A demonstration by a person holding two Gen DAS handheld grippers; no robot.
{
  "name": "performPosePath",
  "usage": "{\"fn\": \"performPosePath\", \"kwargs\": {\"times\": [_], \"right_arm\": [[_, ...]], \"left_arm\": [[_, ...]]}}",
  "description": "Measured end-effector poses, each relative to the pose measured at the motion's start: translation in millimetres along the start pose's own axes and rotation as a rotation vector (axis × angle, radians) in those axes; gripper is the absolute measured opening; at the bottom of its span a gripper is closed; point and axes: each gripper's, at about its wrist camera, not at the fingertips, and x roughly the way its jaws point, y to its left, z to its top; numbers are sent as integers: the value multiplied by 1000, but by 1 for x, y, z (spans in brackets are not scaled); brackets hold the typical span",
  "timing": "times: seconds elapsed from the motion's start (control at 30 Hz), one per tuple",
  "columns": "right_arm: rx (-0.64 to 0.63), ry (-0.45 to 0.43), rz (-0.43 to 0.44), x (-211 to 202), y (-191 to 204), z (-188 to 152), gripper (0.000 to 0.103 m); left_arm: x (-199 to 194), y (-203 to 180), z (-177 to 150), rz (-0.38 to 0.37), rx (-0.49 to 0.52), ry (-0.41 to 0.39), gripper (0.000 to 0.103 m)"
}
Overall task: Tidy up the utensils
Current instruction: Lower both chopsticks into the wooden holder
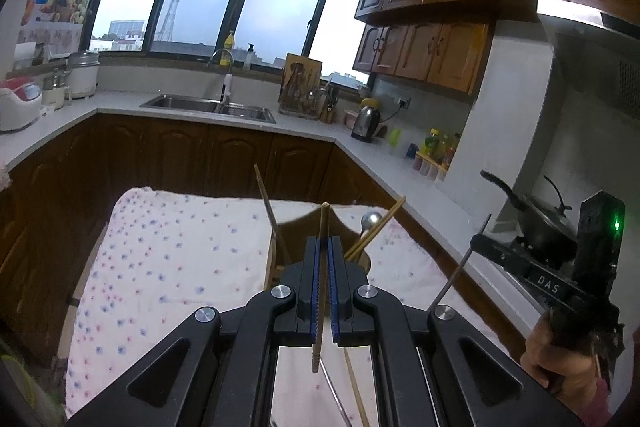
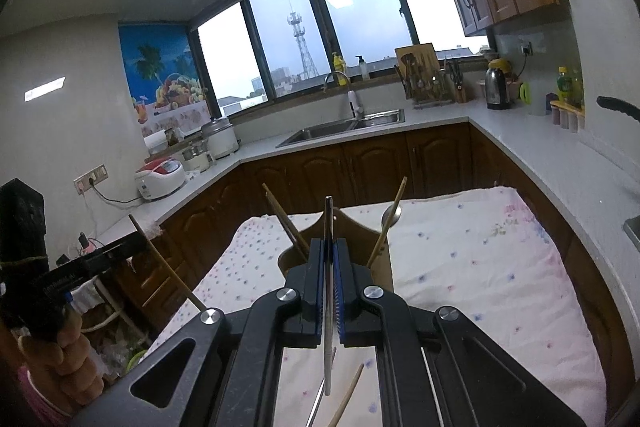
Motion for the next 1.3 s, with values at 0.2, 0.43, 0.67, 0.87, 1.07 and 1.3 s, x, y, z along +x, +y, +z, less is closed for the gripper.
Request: {"fn": "performPosePath", "kwargs": {"times": [0.2,0.43,0.67,0.87,1.07,1.3], "right_arm": [[2,-18,-2,8,-7,14,5],[-2,-43,-9,20,-11,33,5],[-14,-78,-17,35,-15,57,5],[-16,-113,-30,53,-21,78,5],[-26,-115,-46,77,-29,85,5],[-28,-98,-63,103,-36,69,5]], "left_arm": [[8,1,15,-2,10,-29,2],[24,7,34,-7,19,-59,2],[42,13,51,-8,33,-88,2],[62,17,63,-5,40,-108,2],[94,21,74,2,43,-110,2],[144,40,68,14,-12,-91,1]]}}
